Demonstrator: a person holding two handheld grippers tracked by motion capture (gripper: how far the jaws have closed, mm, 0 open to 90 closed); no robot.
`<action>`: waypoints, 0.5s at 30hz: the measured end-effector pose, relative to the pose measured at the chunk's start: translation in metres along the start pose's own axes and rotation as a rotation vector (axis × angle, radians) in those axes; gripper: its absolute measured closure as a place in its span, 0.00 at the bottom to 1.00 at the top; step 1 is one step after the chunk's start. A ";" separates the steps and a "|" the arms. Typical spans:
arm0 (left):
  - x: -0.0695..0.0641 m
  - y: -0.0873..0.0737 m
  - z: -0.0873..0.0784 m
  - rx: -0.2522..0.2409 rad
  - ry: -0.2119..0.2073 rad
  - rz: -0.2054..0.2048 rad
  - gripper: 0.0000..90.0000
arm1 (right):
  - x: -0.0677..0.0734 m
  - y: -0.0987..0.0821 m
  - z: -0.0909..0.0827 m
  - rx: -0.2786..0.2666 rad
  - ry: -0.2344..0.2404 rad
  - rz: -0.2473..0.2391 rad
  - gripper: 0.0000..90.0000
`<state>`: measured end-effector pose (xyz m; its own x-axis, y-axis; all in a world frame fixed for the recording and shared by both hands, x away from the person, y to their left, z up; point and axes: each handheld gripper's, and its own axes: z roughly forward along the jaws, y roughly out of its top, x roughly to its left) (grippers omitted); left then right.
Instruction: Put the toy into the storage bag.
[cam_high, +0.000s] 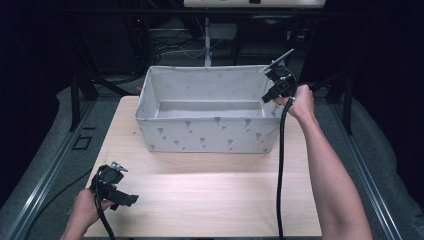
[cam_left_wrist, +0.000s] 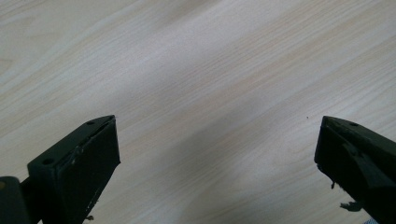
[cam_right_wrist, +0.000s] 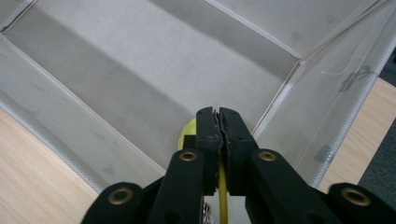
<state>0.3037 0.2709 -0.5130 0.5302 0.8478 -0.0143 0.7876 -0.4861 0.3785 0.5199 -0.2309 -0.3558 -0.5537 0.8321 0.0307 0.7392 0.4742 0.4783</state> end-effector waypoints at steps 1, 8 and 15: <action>0.000 0.000 0.000 0.001 0.000 0.000 0.00 | 0.000 0.000 -0.001 0.000 0.000 0.004 0.89; 0.000 0.000 0.000 -0.003 0.004 0.004 0.00 | -0.003 -0.001 -0.008 -0.009 0.025 0.023 0.61; 0.000 0.000 0.000 0.003 0.002 0.007 0.00 | -0.004 -0.003 -0.025 -0.046 0.041 0.033 0.40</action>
<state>0.3038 0.2704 -0.5128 0.5348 0.8449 -0.0096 0.7848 -0.4925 0.3763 0.5103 -0.2429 -0.3350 -0.5457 0.8339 0.0828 0.7391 0.4324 0.5166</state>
